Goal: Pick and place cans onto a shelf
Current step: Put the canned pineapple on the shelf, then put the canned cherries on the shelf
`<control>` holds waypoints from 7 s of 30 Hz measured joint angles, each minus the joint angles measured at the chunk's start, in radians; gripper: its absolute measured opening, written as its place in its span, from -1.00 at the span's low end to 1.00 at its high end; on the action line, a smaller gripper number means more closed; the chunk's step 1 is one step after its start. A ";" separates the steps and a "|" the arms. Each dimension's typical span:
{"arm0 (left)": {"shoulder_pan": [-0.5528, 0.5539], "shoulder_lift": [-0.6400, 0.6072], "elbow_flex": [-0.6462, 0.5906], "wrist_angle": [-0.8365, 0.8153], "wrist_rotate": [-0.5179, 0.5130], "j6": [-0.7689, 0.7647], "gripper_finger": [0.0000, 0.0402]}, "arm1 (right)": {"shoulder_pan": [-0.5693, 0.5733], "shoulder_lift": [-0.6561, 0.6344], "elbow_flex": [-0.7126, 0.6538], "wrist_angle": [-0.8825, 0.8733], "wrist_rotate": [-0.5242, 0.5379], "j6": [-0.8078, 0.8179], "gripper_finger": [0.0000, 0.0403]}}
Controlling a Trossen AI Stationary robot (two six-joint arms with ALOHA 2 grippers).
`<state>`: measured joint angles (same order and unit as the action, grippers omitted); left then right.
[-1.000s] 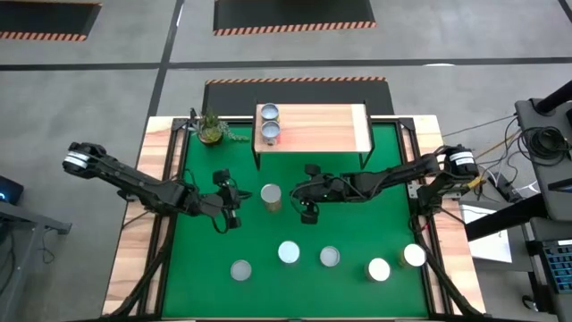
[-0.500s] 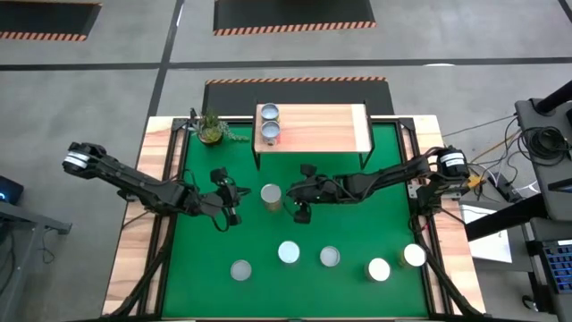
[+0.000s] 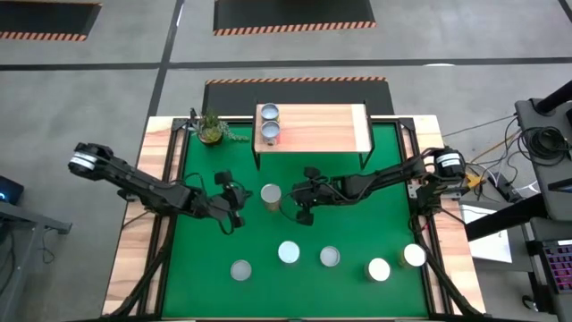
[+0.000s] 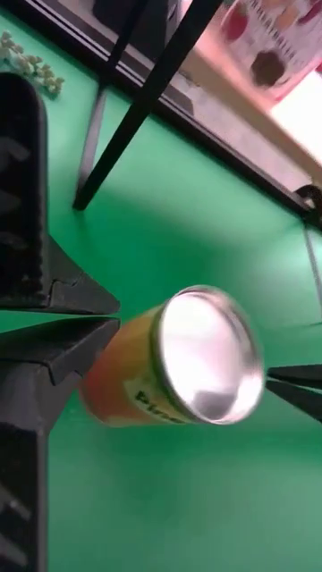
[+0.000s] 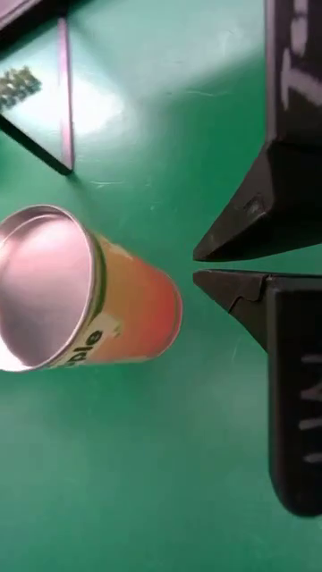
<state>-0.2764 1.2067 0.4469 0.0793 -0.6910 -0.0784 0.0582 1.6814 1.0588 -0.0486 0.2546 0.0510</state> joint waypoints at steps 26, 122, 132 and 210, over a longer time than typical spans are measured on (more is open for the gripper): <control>0.104 0.297 0.138 0.010 0.083 0.055 -1.00 | 0.006 0.208 0.030 0.299 0.000 -0.091 0.75; 0.054 -0.098 0.174 -0.108 0.151 0.016 -1.00 | -0.319 -0.515 -0.062 -0.130 -0.274 -0.273 0.61; 0.054 -0.098 0.174 -0.101 0.150 0.018 -1.00 | -0.277 -0.375 -0.035 -0.119 -0.115 -0.325 0.02; -0.062 0.060 0.371 -0.139 0.389 -0.167 -1.00 | 0.271 -0.409 -0.153 -0.221 -0.096 0.060 -0.94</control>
<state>-0.3388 1.2663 0.8180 -0.0601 -0.3022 -0.2457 0.3287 1.2720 0.9061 -0.2695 0.1587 0.1115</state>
